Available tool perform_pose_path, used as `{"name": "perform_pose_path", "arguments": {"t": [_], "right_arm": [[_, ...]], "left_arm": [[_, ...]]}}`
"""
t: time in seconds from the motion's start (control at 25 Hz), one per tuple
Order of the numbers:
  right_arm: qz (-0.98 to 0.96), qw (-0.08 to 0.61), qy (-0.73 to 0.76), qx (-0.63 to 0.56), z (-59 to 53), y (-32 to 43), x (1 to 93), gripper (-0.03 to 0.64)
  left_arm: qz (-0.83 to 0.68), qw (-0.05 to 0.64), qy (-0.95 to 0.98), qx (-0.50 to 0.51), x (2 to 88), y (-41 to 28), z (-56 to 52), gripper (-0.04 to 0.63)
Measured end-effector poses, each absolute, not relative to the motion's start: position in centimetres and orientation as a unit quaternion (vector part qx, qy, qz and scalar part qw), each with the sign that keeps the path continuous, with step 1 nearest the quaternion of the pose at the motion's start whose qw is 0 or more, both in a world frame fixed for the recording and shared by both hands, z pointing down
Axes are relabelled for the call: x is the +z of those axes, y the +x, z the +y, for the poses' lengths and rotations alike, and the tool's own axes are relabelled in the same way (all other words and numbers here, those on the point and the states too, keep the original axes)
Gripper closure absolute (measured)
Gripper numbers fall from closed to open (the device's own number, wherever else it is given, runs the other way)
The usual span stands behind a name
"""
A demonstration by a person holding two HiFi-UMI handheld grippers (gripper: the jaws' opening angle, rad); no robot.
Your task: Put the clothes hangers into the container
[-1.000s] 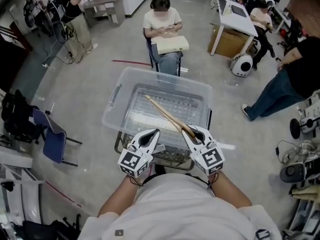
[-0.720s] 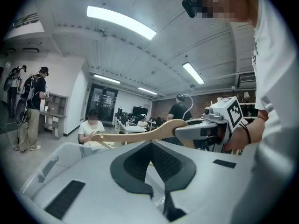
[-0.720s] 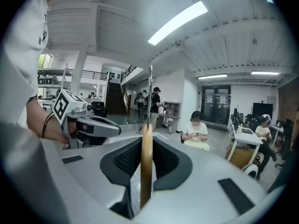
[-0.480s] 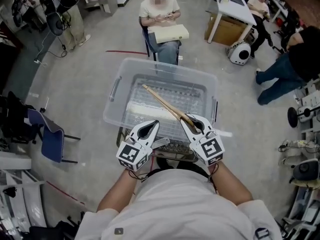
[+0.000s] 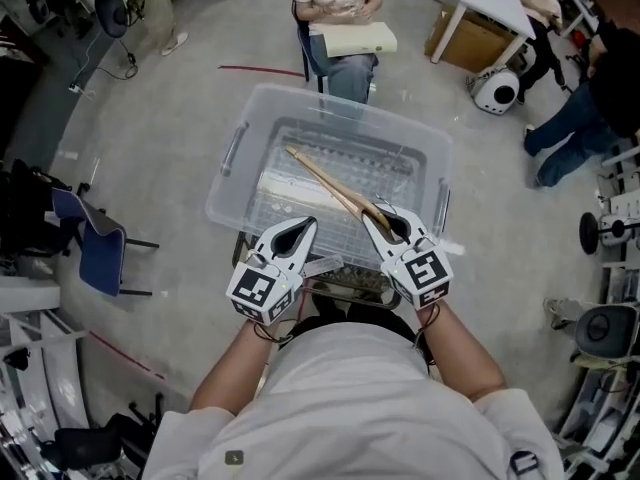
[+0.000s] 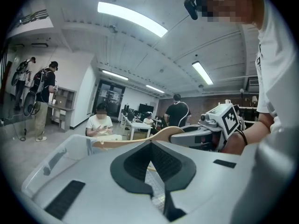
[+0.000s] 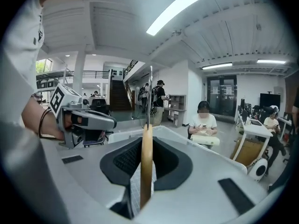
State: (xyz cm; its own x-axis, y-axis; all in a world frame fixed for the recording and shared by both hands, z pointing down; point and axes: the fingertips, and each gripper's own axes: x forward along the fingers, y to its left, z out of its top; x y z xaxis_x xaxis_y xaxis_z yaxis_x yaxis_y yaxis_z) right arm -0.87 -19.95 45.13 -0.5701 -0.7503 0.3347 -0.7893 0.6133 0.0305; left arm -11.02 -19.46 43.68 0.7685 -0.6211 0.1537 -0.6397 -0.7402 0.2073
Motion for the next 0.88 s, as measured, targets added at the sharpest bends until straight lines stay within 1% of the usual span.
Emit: {"name": "perform_pose_path", "arguments": {"t": [0.36, 0.88], "right_arm": [[-0.893, 0.201, 0.396, 0.08, -23.2, -1.8, 50.5, 0.549], [-0.906, 0.241, 0.326, 0.125, -27.3, -2.1, 60.1, 0.549]], "left_arm": [[-0.362, 0.143, 0.92, 0.049, 46.2, -11.2, -22.4, 0.578], [-0.397, 0.185, 0.896, 0.077, 52.0, -9.1, -26.9, 0.578]]}}
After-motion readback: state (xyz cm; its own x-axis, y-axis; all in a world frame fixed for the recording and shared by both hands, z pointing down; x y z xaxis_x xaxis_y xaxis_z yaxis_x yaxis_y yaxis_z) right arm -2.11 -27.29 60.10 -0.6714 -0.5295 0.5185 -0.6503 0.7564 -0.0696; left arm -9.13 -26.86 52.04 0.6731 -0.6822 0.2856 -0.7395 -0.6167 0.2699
